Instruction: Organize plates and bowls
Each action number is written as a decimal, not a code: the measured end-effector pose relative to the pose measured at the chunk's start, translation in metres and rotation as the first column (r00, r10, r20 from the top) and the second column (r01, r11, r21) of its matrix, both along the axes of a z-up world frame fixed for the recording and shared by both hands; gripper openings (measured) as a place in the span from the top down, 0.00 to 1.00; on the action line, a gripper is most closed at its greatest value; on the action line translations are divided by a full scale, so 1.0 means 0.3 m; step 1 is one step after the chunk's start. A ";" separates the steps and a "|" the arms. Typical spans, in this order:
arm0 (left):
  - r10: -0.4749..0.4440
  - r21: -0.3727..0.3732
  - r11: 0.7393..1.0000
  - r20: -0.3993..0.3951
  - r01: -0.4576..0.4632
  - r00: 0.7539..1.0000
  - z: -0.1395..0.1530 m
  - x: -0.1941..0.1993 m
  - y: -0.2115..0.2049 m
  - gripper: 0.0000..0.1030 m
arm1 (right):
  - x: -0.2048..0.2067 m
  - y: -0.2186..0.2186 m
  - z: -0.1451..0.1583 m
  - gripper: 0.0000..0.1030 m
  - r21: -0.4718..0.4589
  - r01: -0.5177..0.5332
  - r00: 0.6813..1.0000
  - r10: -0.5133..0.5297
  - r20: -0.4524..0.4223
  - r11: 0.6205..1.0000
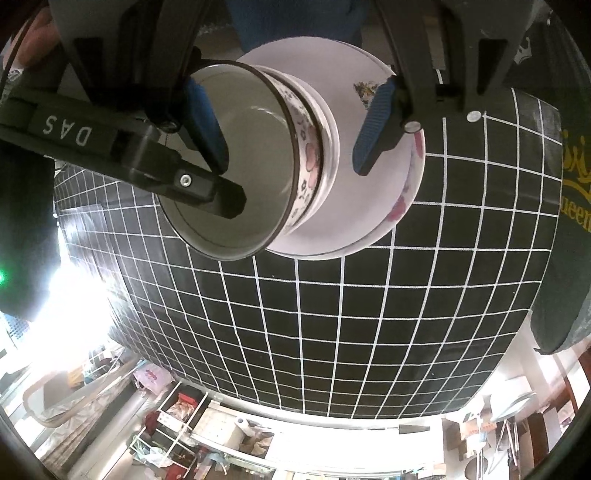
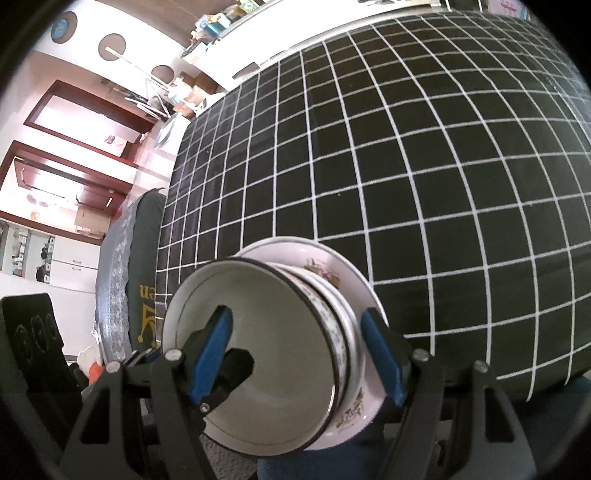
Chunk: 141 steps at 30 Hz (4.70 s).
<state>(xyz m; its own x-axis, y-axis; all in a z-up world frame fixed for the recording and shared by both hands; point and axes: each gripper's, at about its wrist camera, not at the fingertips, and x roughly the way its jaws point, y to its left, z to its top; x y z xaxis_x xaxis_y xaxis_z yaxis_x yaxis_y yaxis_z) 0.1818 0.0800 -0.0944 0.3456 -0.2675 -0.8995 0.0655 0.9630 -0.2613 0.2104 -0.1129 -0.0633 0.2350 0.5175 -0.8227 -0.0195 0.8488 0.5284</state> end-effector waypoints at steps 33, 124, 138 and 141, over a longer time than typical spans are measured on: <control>-0.002 0.138 0.990 0.290 -0.040 0.957 0.298 -0.233 -0.089 0.34 | -0.151 -0.116 0.195 0.26 -0.009 0.075 0.979 -0.072 0.188 0.997; -0.096 0.273 0.957 0.618 -0.099 0.781 0.403 -0.647 -0.255 0.00 | -0.608 -0.293 0.353 0.00 -0.256 0.319 0.775 -0.095 0.625 0.913; -0.100 0.277 0.956 0.612 -0.095 0.784 0.400 -0.657 -0.258 0.00 | -0.608 -0.293 0.351 0.00 -0.265 0.321 0.778 -0.094 0.621 0.909; -0.099 0.277 0.956 0.612 -0.095 0.785 0.400 -0.658 -0.259 0.00 | -0.611 -0.294 0.351 0.00 -0.267 0.320 0.778 -0.092 0.621 0.909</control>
<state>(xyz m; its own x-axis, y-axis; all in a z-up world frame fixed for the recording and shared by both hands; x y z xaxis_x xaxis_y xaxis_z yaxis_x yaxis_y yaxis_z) -0.0155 0.0025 0.0257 0.8475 -0.0419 -0.5292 0.1198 0.9863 0.1137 0.0271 -0.2012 0.0420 0.7929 0.1146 -0.5984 -0.0287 0.9881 0.1511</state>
